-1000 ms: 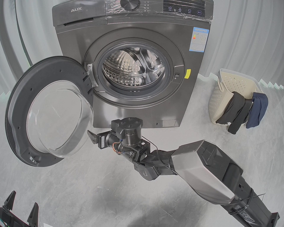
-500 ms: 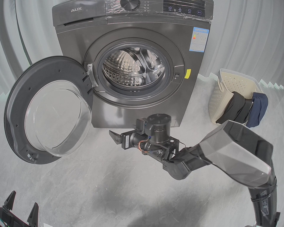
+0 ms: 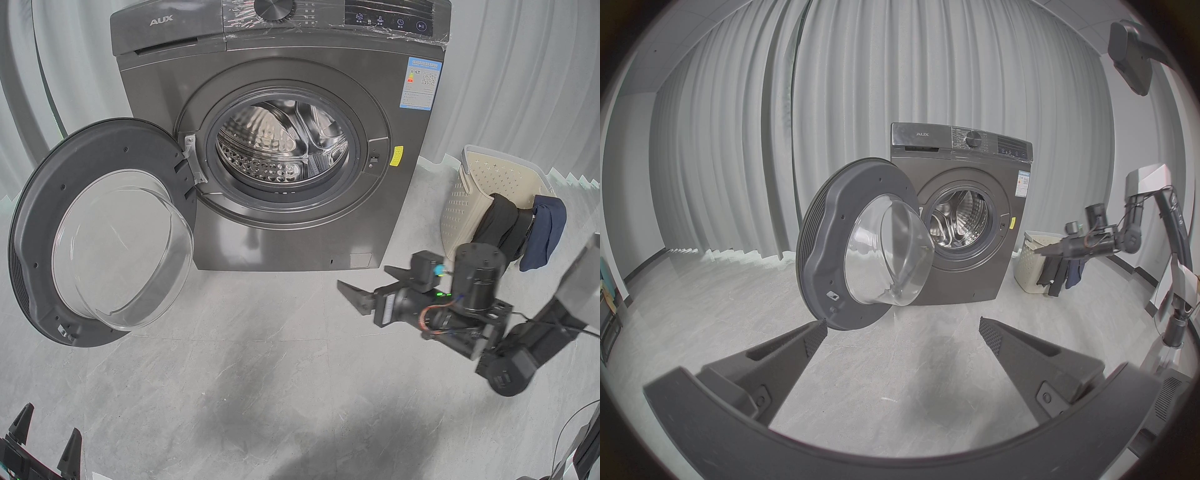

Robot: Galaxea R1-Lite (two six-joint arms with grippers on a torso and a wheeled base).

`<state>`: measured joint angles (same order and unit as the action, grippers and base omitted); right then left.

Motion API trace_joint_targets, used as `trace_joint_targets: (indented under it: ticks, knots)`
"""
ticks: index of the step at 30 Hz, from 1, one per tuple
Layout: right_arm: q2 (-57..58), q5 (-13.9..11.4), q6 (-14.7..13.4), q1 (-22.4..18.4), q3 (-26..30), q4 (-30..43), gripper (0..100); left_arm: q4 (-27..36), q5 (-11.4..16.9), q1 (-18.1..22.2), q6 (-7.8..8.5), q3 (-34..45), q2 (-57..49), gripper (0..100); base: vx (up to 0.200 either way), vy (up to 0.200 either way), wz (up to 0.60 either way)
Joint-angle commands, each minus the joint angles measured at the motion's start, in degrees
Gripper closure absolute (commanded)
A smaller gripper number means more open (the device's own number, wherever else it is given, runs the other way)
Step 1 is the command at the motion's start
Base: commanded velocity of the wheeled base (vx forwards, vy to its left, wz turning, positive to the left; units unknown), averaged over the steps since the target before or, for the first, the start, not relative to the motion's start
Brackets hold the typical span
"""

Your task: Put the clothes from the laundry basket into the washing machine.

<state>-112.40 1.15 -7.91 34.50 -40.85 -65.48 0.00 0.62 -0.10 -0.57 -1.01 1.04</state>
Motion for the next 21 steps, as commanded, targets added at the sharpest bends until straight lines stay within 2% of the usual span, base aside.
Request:
trace_joint_targets:
  ticks: [1, 3, 5, 6, 8, 9, 12, 13, 14, 15, 17, 21]
  knots:
    - [35.23, -0.97, 3.08, -14.9, 28.19, -5.36, 0, 0.0, -0.01, 0.01, 0.05, 0.92, -1.04, 0, 0.0, 0.0, 0.0]
    - [37.6, -1.59, 3.25, -16.31, 29.95, -5.36, 0, 0.0, -0.01, 0.01, 0.05, 0.92, -1.04, 0, 0.0, 0.0, 0.0]
    - [44.72, -3.26, 3.34, -21.05, 36.63, -5.36, 0, 0.0, -0.01, 0.01, -0.04, 0.92, -1.04, 0, 0.0, 0.0, 0.0]
    - [44.72, -3.26, 3.34, -21.05, 36.63, -5.36, 0, 0.0, -0.01, 0.01, -0.04, 0.92, -1.04, 0, 0.0, 0.0, 0.0]
    - [49.03, -3.61, 3.08, -24.13, 40.85, -4.22, 0, 0.0, -0.01, 0.01, -0.04, 0.92, -1.04, 0, 0.0, 0.0, 0.0]
    - [51.58, -3.78, 2.29, -25.45, 40.85, -0.44, 0, 0.0, -0.01, 0.01, -0.04, 0.92, -1.04, 0, 0.0, 0.0, 0.0]
    - [62.3, -3.96, 2.64, -28.87, 40.85, 11.77, 0, 0.0, -0.01, 0.01, -0.04, 0.92, -1.04, 0, 0.0, 0.0, 0.0]
    - [66.52, -4.05, 2.73, -29.23, 40.85, 16.7, 0, 0.0, -0.01, 0.01, -0.04, 0.92, -1.04, 0, 0.0, 0.0, 0.0]
    - [66.52, -4.05, 2.73, -29.23, 40.85, 16.7, 0, 0.0, -0.01, 0.01, -0.04, 0.92, -1.04, 0, 0.0, 0.0, 0.0]
    - [73.64, -4.05, 3.17, -29.75, 40.85, 25.66, 0, 0.0, -0.01, 0.01, -0.04, 0.92, -1.04, 0, 0.0, 0.0, 0.0]
    - [80.93, -3.96, 3.78, -29.84, 40.85, 32.78, 0, 0.0, -0.01, 0.01, -0.04, 0.92, -1.04, 0, 0.0, 0.0, 0.0]
    - [91.83, -3.96, 3.61, -30.9, 40.85, 43.68, 0, 0.0, -0.01, 0.01, 0.05, 0.92, -1.04, 0, 0.0, 0.0, 0.0]
